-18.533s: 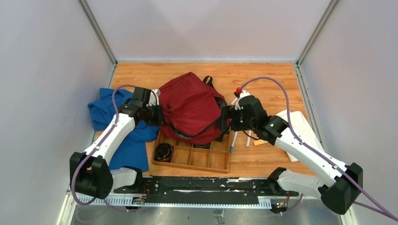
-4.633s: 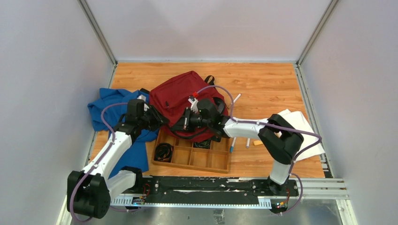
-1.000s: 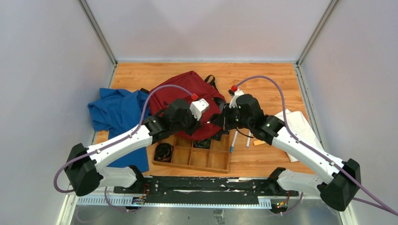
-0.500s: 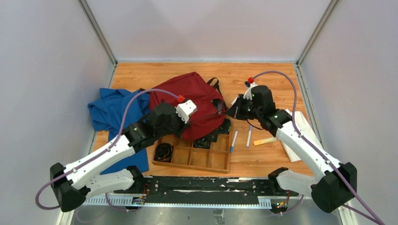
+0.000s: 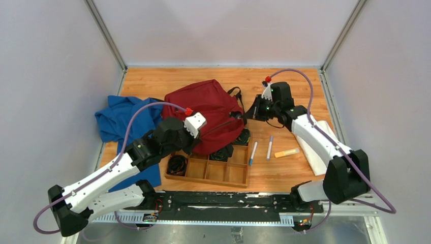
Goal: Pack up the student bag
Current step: Zip the student bag at the center of the board.
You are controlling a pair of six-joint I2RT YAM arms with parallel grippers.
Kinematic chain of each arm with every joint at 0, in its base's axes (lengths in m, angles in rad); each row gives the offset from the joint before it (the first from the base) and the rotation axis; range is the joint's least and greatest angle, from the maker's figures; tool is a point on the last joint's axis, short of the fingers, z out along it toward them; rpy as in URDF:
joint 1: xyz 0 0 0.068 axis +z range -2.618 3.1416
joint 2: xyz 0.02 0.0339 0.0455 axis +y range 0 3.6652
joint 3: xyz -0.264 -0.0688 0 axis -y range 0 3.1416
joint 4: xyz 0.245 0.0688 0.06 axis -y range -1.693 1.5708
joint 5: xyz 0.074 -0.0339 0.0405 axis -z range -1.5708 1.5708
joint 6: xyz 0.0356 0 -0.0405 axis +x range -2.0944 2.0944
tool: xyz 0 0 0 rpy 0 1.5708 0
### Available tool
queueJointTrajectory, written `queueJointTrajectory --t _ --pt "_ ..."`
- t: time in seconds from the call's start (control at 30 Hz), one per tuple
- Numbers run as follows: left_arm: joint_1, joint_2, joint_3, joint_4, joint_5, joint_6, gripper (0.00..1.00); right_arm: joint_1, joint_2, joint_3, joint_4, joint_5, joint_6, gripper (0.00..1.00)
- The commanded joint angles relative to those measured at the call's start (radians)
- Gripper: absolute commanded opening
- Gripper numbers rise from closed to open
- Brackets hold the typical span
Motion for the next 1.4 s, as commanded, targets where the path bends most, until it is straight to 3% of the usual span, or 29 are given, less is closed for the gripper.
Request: queueJointTrajectory --t 0.0,0.03,0.07,0.1,0.2,0.43,0.57,0.67,0.97,1.07,1.23,1.37 --pt "0.000 -0.018 0.036 -0.074 0.022 -0.050 0.34 -0.045 0.065 0.114 -0.014 -0.053 -0.118 0.00" --pt "0.000 0.000 0.064 -0.082 0.049 -0.056 0.65 -0.040 0.065 0.120 -0.016 -0.083 -0.127 0.00" --pt "0.000 0.034 0.095 -0.090 0.082 -0.062 0.79 -0.032 0.060 0.121 -0.020 -0.098 -0.136 0.00" --pt "0.000 0.063 0.127 -0.091 0.104 -0.071 0.84 -0.023 0.052 0.123 -0.023 -0.108 -0.145 0.00" --pt "-0.001 0.141 0.202 -0.038 0.147 -0.097 0.87 -0.001 0.033 0.136 -0.058 -0.128 -0.172 0.00" --pt "-0.001 0.280 0.225 0.276 0.192 -0.220 0.86 0.013 -0.004 0.144 -0.076 -0.192 -0.163 0.00" --pt "-0.007 0.394 0.281 0.287 0.181 -0.238 0.84 0.018 -0.008 0.160 -0.082 -0.211 -0.166 0.00" --pt "-0.009 0.447 0.297 0.292 0.164 -0.244 0.80 0.021 -0.009 0.169 -0.089 -0.214 -0.171 0.00" --pt "-0.009 0.482 0.282 0.309 0.139 -0.248 0.56 0.020 -0.004 0.170 -0.097 -0.211 -0.180 0.00" --pt "-0.009 0.488 0.283 0.299 0.137 -0.244 0.41 0.021 0.002 0.177 -0.099 -0.204 -0.185 0.00" --pt "-0.010 0.503 0.283 0.281 0.157 -0.241 0.01 0.020 0.031 0.212 -0.122 -0.163 -0.204 0.00" --pt "-0.009 0.509 0.279 0.260 0.194 -0.233 0.00 0.021 0.067 0.252 -0.146 -0.117 -0.217 0.00"
